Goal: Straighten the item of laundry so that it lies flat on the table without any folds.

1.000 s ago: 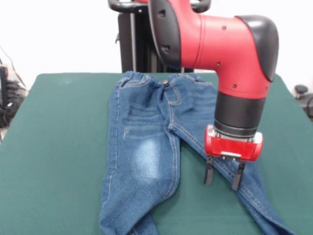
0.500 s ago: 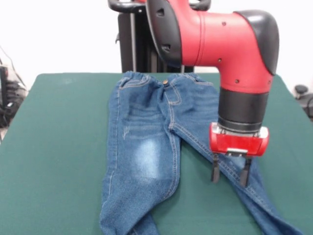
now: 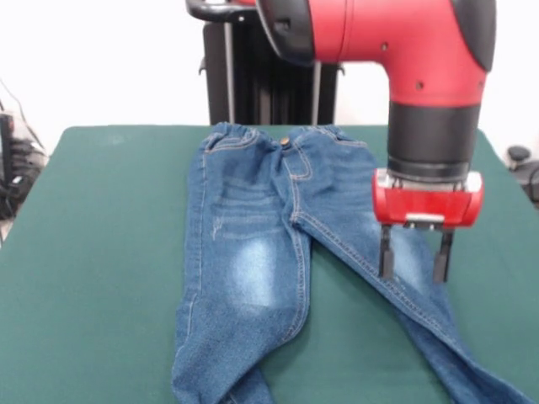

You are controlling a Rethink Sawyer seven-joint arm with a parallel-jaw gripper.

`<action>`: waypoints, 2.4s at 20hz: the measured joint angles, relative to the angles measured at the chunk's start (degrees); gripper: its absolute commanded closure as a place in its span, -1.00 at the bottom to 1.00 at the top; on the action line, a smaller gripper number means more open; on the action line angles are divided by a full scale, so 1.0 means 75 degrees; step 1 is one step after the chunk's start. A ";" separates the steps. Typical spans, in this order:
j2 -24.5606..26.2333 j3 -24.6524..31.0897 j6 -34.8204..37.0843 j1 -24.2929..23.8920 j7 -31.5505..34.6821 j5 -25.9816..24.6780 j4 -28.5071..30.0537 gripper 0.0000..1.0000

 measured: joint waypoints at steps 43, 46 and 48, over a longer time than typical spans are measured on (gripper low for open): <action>0.1100 0.0358 -0.1025 -0.0042 0.0000 -0.1859 -0.0404 1.00; 0.1107 0.0323 -0.1025 -0.0012 0.0000 -0.1858 -0.0422 1.00; 0.1107 0.0323 -0.1025 -0.0012 0.0000 -0.1858 -0.0422 1.00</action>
